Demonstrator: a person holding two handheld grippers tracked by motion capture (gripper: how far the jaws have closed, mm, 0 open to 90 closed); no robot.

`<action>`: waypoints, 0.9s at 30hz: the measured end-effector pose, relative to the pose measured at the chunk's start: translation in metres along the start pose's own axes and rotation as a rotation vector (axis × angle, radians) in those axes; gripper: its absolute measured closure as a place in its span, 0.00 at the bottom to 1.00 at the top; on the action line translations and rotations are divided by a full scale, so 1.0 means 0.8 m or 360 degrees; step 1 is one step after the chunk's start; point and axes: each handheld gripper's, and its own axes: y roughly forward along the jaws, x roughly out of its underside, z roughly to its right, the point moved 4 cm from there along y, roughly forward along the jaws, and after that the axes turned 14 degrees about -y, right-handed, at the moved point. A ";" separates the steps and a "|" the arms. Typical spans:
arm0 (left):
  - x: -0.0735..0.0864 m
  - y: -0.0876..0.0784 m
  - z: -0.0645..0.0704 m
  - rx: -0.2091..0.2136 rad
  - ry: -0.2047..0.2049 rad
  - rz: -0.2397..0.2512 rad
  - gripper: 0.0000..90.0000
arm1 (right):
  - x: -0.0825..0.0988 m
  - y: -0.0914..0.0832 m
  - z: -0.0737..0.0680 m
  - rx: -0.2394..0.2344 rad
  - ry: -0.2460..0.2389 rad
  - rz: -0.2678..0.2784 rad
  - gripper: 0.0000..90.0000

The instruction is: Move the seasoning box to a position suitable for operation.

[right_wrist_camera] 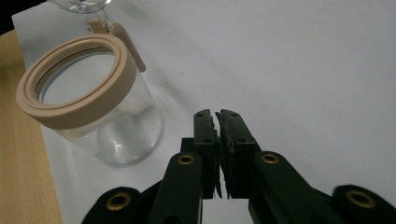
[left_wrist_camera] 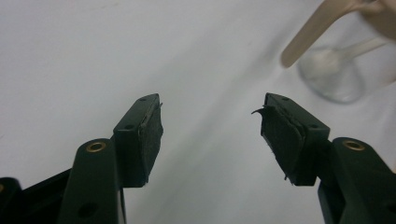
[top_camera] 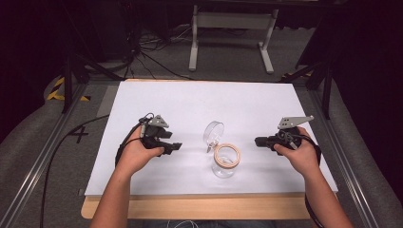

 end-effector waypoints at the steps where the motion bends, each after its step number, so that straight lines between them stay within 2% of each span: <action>1: 0.001 -0.002 -0.001 -0.0014 -0.0022 0.0006 0.43 | 0.000 0.000 -0.002 -0.0007 -0.0005 -0.0005 0.95; 2: 0.001 -0.005 -0.001 -0.0020 -0.0023 0.0007 0.43 | -0.001 0.001 -0.003 -0.0009 -0.0011 -0.0009 0.96; 6: -0.001 -0.014 0.010 0.0047 -0.0040 0.0053 0.42 | -0.002 0.000 -0.004 -0.0023 -0.0047 -0.0023 0.98; 8: -0.003 -0.018 0.014 0.0048 -0.0024 0.0057 0.40 | -0.002 0.000 -0.003 -0.0023 -0.0052 -0.0029 0.99; 11: -0.002 -0.022 0.020 0.0045 -0.0042 0.0040 0.37 | -0.001 0.003 -0.002 -0.0036 -0.0052 -0.0045 0.99; 14: -0.001 -0.024 0.023 -0.0009 -0.0018 0.0029 0.36 | 0.000 0.009 -0.005 -0.0062 -0.0070 -0.0073 1.00; 15: 0.000 -0.026 0.025 -0.0002 -0.0018 0.0006 0.36 | -0.001 0.012 -0.007 -0.0071 -0.0079 -0.0081 1.00; 16: -0.001 -0.026 0.027 0.0019 -0.0023 0.0035 0.36 | -0.002 0.015 -0.009 -0.0076 -0.0093 -0.0083 0.99; 19: -0.001 -0.028 0.032 0.0064 -0.0007 0.0036 0.40 | -0.004 0.022 -0.013 -0.0077 -0.0128 -0.0068 0.99; 20: -0.001 -0.029 0.034 0.0090 0.0005 0.0032 0.46 | -0.004 0.025 -0.015 -0.0081 -0.0138 -0.0068 1.00; 22: -0.001 -0.029 0.039 0.0103 0.0021 0.0008 0.50 | -0.003 0.033 -0.018 -0.0109 -0.0148 -0.0095 1.00; 23: -0.001 -0.028 0.040 0.0107 0.0027 -0.0001 0.56 | -0.002 0.038 -0.020 -0.0118 -0.0158 -0.0113 1.00; 27: -0.002 -0.028 0.047 0.0139 0.0046 -0.0022 0.63 | 0.000 0.051 -0.027 -0.0165 -0.0174 -0.0160 1.00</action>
